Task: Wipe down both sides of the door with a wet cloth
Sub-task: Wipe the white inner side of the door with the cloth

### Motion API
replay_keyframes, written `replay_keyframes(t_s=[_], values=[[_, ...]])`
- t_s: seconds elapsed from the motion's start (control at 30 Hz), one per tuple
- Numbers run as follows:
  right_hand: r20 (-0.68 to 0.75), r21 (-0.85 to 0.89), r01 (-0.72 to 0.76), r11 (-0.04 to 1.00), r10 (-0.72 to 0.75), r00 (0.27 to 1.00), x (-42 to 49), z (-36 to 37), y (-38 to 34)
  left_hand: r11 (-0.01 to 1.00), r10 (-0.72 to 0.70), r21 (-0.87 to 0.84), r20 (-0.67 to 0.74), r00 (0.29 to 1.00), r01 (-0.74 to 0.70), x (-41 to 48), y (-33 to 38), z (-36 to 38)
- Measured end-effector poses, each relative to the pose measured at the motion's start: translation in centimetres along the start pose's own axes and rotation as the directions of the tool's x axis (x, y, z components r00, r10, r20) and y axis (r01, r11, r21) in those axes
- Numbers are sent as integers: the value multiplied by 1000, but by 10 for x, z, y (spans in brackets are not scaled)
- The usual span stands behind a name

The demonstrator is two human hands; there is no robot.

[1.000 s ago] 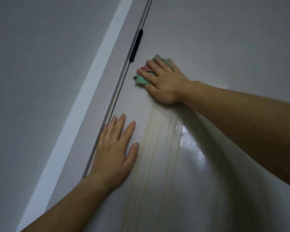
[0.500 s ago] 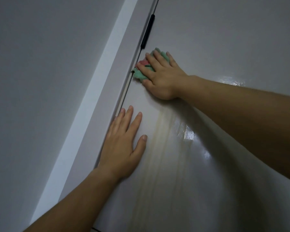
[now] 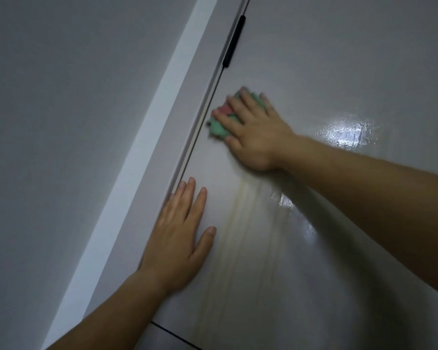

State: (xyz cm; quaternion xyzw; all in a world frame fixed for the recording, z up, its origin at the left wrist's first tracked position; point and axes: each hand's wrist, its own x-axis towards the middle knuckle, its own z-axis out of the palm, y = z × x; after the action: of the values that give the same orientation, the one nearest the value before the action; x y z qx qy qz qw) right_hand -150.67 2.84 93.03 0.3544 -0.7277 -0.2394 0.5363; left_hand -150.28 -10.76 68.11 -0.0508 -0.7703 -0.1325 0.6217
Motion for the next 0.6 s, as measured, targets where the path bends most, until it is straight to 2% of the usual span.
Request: replay_keyframes(t_s=[0.07,0.13,0.27,0.33,0.47,0.5,0.53,0.6], values=[[15,16,146,989,-146,989,-26,11,-18,1000,-11,11,-1,1000,11,-8,1,2],[31,9,177,984,-177,984,-26,11,-13,999,-37,3,-6,999,37,-10,3,3],[6,1,-58,998,58,998,9,-3,2,996,-89,-19,-47,995,88,-4,11,5],[-9,3,-92,996,92,996,8,-1,-8,993,-116,-35,-48,992,115,-2,13,6],[23,10,157,988,-157,987,-37,15,-23,992,-114,-61,-61,992,110,-1,11,7],[31,-4,176,984,-176,984,-41,14,-14,992,-110,-68,-66,992,106,-2,11,8],[30,-17,141,990,-140,990,-39,10,0,992,-108,-76,-72,992,102,-3,10,9],[-2,-29,-46,999,46,999,-27,0,35,991,-103,-92,-80,991,96,-4,9,10]])
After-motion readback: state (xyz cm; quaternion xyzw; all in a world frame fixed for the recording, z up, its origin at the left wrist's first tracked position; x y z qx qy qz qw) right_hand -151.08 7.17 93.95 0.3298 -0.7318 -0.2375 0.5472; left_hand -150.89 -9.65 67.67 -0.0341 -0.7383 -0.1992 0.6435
